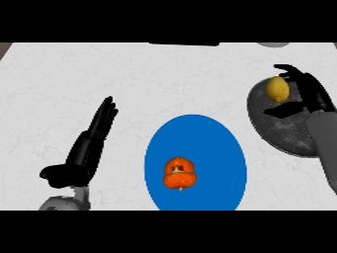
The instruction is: Pick the lemon from the plate and place it in the pan
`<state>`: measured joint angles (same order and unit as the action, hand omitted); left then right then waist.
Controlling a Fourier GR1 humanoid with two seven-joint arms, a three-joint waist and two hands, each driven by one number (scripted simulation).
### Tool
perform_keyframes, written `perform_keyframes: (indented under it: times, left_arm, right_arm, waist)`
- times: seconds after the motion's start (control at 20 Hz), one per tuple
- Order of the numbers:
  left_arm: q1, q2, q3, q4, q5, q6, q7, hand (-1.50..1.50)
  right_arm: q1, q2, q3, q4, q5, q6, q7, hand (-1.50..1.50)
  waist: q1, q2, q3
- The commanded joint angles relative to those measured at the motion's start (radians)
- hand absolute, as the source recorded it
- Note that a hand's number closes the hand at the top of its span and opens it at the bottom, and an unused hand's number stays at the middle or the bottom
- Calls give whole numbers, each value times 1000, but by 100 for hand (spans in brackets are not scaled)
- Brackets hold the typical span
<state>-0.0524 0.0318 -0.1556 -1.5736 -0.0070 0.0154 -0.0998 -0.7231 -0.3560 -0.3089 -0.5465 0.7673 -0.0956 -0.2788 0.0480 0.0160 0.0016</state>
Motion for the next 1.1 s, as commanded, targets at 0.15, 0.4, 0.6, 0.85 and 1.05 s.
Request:
perform_keyframes:
  times: [0.15,0.4,0.6,0.85,1.05]
  left_arm:
    - [-27,25,30,-1,10,-15,17,0]
    - [-32,-30,-7,-2,-19,37,51,0]
    - [-4,28,59,36,31,-29,-21,0]
    - [34,2,30,19,-1,3,-22,0]
    - [20,12,36,24,3,-14,-22,0]
  right_arm:
    - [-55,1,-134,123,-142,-37,-241,-150]
    - [-93,-22,-229,141,-261,28,-271,-150]
    - [-70,-125,-285,181,-344,208,-289,-150]
    - [22,-215,-306,201,-412,462,-341,-150]
    - [60,-287,-277,202,-419,635,-396,-150]
  waist:
    - [-10,3,3]
    - [-29,-7,1]
    - [-34,-9,0]
    - [-46,-13,-1]
    - [-42,-13,-1]
